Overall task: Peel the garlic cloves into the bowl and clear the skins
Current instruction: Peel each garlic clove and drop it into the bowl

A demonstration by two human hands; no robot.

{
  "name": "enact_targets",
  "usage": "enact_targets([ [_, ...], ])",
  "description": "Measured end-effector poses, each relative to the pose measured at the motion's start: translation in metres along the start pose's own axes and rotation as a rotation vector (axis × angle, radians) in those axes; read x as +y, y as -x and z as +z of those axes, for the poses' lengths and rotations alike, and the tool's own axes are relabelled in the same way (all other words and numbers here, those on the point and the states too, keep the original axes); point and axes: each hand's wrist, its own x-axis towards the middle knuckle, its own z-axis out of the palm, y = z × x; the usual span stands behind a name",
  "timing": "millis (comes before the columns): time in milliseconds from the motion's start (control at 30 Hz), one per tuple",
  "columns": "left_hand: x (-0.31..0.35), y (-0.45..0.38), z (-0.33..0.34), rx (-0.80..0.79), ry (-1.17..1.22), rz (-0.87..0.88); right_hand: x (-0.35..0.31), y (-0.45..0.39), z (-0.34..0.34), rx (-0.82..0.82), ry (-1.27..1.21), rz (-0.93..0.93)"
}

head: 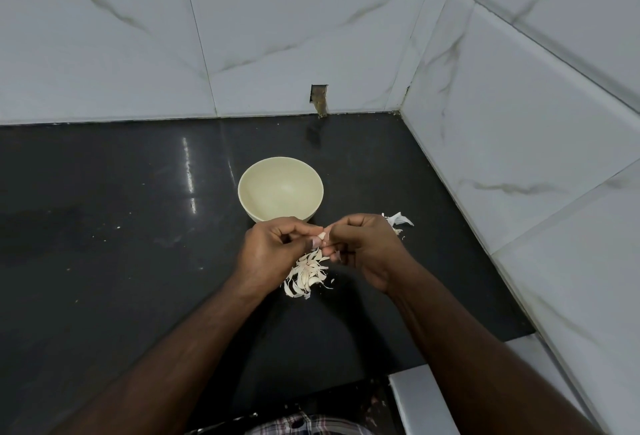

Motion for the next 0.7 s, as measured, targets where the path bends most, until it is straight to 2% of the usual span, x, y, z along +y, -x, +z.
enact_targets([
  [167,0.004,0.001,0.003,-0.007,0.029,0.018,0.000,0.000,0.001,0.007,-0.005,-0.037],
  [267,0.005,-0.001,0.004,0.002,0.031,0.014,0.000,0.000,0.001,0.029,0.040,-0.126],
  [367,0.009,-0.001,0.005,-0.010,0.196,-0.094,0.000,0.000,-0.003,0.020,0.036,-0.215],
  [533,0.015,0.002,0.005,-0.034,0.420,-0.271,0.011,0.001,-0.004,-0.086,0.015,-0.227],
  [700,0.019,0.001,-0.002,-0.113,0.462,-0.389,0.011,0.005,-0.003,-0.146,-0.051,-0.240],
])
